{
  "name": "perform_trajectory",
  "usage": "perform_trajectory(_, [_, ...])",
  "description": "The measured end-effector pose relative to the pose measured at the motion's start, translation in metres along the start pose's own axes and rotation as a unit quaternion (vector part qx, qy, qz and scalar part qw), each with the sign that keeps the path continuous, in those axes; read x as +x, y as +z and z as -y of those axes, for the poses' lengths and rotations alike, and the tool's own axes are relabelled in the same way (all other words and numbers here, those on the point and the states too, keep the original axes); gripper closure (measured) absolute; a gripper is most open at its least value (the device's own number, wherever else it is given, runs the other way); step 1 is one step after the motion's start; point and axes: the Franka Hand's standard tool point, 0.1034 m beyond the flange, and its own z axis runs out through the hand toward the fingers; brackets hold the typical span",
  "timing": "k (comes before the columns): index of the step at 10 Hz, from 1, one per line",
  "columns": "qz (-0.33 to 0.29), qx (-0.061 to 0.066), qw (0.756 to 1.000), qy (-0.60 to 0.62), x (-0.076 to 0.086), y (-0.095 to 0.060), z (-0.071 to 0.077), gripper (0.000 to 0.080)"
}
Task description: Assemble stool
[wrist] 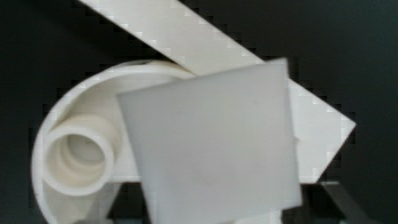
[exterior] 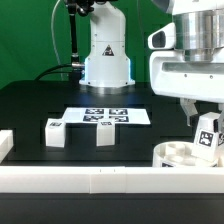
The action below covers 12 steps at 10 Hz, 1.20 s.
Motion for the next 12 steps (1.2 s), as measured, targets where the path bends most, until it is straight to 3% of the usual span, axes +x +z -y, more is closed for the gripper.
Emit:
perform_trajectory(2, [0.004,0.002,0.998,0.056,-0.0005,-0.0001,0.0003,0.0458])
perform_trajectory(4, [0.009,0.028,0.987,0.158,0.0029,0.0005,-0.002,0.0458])
perform_trajectory(6, [0.022,0.048,0.956,0.287,0.0008,0.0013,-0.0027,0.0458])
perform_trajectory(8, [0.037,0.058,0.917,0.393,-0.0016,0.0015,-0.0001,0.0458])
perform_trajectory(12, [0.054,0.061,0.871,0.484,-0.0015,0.001,0.0007,0.0458])
